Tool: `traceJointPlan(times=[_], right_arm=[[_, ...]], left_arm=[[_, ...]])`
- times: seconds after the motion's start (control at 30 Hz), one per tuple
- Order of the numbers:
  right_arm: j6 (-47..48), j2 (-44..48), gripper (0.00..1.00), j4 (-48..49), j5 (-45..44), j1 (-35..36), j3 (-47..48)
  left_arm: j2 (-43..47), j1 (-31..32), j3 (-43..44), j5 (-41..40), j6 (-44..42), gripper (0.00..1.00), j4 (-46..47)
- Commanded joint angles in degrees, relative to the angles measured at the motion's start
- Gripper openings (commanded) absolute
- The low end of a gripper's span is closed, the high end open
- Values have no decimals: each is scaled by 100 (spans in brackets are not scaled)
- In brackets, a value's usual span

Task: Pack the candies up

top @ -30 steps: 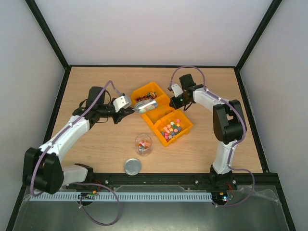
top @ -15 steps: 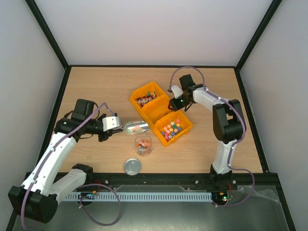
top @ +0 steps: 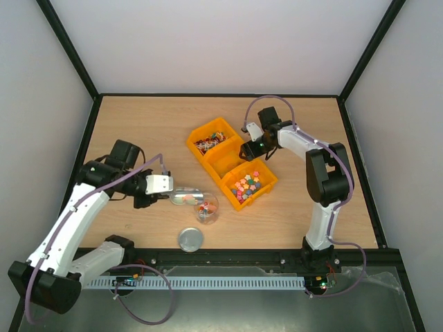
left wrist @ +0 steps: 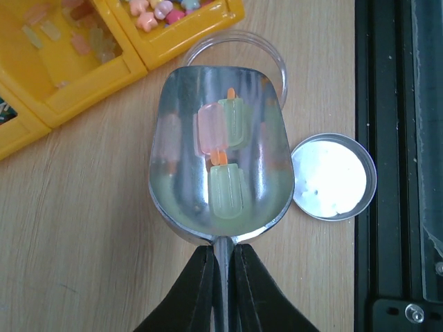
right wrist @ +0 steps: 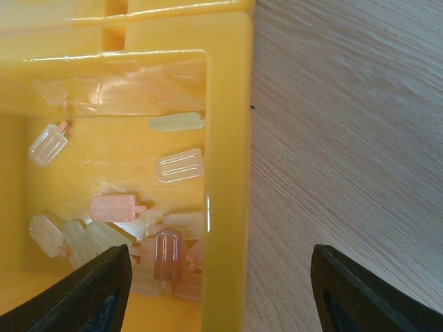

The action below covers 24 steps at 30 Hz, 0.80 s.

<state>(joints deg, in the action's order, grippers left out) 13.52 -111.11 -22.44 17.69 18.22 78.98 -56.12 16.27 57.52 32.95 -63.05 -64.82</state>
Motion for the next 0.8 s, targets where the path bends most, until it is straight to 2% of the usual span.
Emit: traceJointPlan(times=[0.0,0.23,0.77], right_arm=[[-74,151,72,-216,50,-19,74],[-128,176,72,-190,-2,-18,61],[-105,275,72,-136,15,-19,-63]], left_arm=[[-129,393,338,-372,-18,2,-391],[-441,1244,515,-1176,610,2,-441],[-813,1611,1038,-1690,1215,2,-809]])
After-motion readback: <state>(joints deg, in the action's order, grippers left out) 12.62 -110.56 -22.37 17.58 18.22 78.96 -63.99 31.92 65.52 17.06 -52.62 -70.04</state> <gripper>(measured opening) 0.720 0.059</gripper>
